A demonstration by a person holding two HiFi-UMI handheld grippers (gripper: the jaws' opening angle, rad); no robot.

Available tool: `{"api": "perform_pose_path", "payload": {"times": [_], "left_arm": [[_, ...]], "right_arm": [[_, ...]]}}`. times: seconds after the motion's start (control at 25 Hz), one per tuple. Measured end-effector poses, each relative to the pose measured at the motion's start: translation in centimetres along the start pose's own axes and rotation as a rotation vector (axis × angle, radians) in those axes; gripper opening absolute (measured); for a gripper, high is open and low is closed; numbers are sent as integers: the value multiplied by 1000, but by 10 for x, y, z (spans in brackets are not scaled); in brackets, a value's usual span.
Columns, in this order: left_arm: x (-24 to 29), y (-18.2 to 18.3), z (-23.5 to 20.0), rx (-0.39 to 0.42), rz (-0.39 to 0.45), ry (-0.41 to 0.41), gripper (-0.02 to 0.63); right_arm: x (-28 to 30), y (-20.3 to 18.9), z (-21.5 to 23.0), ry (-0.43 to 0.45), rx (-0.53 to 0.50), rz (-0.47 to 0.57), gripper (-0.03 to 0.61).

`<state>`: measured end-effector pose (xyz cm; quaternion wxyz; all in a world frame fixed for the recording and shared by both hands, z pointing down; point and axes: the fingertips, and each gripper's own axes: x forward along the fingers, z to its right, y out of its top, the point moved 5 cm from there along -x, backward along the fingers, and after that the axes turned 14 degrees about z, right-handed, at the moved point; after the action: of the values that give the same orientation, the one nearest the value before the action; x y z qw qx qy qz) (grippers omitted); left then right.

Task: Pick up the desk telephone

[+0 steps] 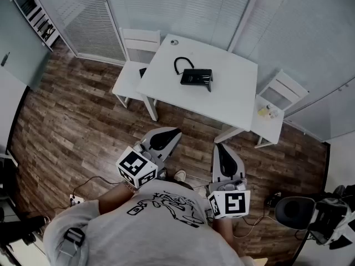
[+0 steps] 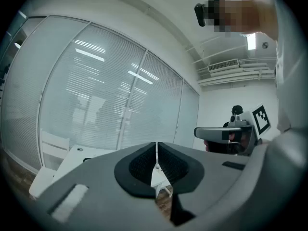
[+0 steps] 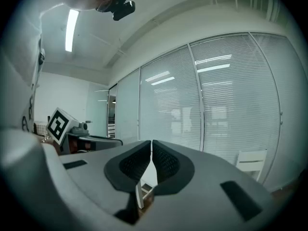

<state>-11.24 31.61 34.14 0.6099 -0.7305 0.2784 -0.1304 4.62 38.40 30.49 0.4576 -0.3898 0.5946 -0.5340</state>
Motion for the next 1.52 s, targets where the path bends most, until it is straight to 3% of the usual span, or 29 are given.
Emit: {"api": "perform_pose_path", "payload": {"times": [0.32,0.72,1.08,1.52], "left_arm": [[1,-6,8,-33,-10,-10,14],[30,-17,30,-35,-7,-29,14],[38,-28,40,-46,-22,0,14],[52,-37,13,-66,-30,18,14]], "right_arm": [[-7,1,0,-8,-3,13,12],[-21,-1,30,-11,4,16,12],[-25,-7,47,14,10,-3,12],[2,-22,54,31,18,-30,12]]}}
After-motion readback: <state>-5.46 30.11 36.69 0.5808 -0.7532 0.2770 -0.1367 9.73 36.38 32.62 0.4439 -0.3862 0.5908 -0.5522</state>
